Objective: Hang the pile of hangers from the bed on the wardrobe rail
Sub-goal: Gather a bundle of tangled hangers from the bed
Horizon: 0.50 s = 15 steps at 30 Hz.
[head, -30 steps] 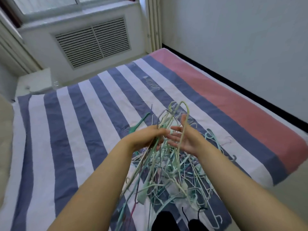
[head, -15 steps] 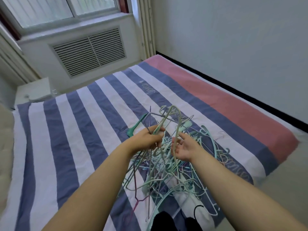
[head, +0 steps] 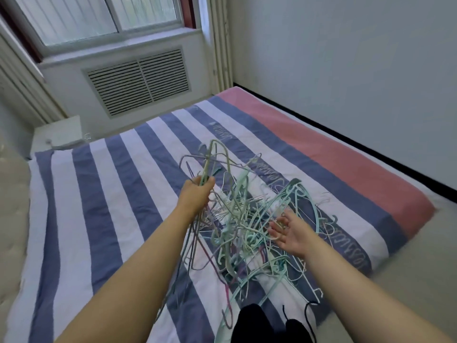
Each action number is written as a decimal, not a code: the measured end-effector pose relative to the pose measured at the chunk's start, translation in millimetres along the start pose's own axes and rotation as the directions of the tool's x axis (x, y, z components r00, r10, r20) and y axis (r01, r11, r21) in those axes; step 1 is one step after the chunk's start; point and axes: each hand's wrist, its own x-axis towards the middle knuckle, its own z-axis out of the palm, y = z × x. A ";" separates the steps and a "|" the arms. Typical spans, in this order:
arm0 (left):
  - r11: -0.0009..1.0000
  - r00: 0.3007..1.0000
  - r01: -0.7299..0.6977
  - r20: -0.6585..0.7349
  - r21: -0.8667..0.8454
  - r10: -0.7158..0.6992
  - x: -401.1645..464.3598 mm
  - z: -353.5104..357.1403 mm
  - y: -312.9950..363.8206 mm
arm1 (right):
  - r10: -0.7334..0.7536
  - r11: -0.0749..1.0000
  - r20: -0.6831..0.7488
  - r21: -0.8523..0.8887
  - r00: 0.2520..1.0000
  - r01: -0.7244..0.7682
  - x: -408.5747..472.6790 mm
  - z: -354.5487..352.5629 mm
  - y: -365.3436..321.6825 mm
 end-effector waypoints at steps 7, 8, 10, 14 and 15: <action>0.975 0.974 -0.212 -0.089 -0.061 0.206 -0.2 -11.5 83.2 | -0.200 0.931 0.315 -0.235 0.928 0.280 -39.7 13.0 4.8; 0.971 0.968 -0.236 -0.099 -0.046 0.230 -2.2 -13.3 97.2 | -0.178 0.930 0.406 -0.228 0.896 0.289 -47.7 16.6 1.0; 0.958 0.950 -0.285 -0.131 0.000 0.283 -6.0 -16.3 125.9 | -0.141 0.904 0.538 -0.273 0.831 0.329 -61.0 25.9 -8.1; 0.922 0.905 -0.386 -0.198 -0.010 0.377 -16.2 -28.7 187.4 | -0.306 0.849 0.529 -0.225 0.792 0.478 -84.5 54.0 -32.1; 0.906 0.899 -0.416 -0.180 -0.074 0.399 -19.7 -32.3 201.3 | -0.362 0.845 0.495 -0.182 0.790 0.502 -88.3 58.8 -38.8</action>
